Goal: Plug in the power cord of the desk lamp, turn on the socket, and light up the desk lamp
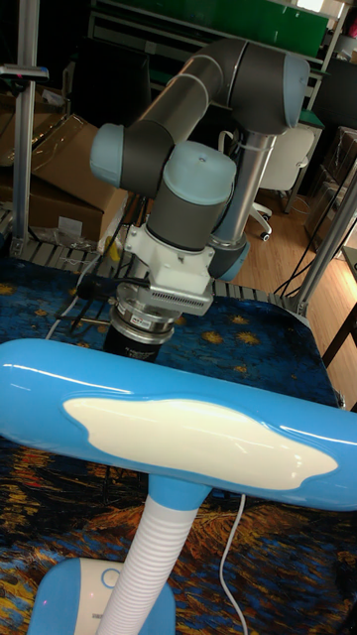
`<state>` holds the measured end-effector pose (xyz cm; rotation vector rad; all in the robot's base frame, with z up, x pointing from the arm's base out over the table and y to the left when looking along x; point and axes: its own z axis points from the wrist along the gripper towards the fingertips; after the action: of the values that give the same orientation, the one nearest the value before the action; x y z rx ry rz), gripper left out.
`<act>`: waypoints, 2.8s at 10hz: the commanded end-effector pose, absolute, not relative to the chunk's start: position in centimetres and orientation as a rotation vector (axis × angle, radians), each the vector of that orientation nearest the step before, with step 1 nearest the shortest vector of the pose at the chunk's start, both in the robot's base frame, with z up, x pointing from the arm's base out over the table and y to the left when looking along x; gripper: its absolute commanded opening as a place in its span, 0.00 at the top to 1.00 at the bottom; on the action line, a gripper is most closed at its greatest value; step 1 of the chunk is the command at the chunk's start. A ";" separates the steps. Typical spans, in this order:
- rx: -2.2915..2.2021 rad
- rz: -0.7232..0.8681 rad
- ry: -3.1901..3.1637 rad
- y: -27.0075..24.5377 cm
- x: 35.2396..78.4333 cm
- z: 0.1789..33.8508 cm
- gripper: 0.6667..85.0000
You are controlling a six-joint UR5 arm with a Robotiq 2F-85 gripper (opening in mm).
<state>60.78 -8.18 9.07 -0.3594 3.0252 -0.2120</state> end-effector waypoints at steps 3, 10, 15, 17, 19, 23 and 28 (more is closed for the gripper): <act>-0.261 -0.137 3.069 -9.5 56.6 8.2 0.99; 0.223 -0.062 3.016 -8.4 58.4 8.1 0.99; 0.553 0.041 3.006 -7.2 56.5 8.2 0.99; 0.623 0.010 2.981 -8.0 56.0 8.4 0.99; 0.706 0.015 2.985 -8.2 55.1 8.6 0.99; 0.695 -0.029 2.975 -9.9 54.9 8.5 0.99; 0.820 -0.095 2.954 -11.6 55.0 7.3 0.99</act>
<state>55.26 -10.30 7.76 0.7615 2.9566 -0.0423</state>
